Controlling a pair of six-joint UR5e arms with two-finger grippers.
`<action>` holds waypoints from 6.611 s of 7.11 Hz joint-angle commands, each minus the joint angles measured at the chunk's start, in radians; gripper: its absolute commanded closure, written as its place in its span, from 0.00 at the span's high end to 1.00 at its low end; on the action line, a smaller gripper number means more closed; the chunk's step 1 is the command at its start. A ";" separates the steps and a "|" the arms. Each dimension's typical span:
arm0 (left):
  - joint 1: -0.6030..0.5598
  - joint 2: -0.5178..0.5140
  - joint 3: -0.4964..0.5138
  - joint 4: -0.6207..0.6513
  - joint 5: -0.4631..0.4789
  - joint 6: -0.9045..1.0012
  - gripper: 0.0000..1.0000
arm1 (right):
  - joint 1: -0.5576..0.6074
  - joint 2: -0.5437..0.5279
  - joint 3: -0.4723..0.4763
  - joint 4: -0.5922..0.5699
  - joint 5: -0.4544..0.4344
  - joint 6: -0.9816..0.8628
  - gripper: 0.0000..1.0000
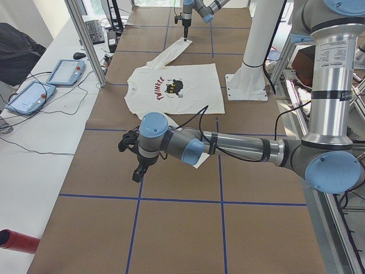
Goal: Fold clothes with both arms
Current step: 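Lower the right gripper to the sleeve cuff nearest it and grasp it, then carry the sleeve with the right gripper across the shirt toward the collar, then release the sleeve with the right gripper while the left gripper grasps the other cuff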
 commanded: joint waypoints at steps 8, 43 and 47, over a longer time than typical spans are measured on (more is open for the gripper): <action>0.000 -0.003 0.004 0.000 0.000 -0.001 1.00 | 0.002 -0.007 0.024 -0.014 0.015 0.000 0.13; 0.555 0.214 -0.198 -0.417 0.279 -1.341 0.99 | 0.004 0.674 0.044 -0.720 -0.022 -0.126 1.00; 0.966 0.353 -0.232 -0.512 0.564 -1.755 0.99 | 0.086 0.470 0.154 -0.706 0.083 -0.212 1.00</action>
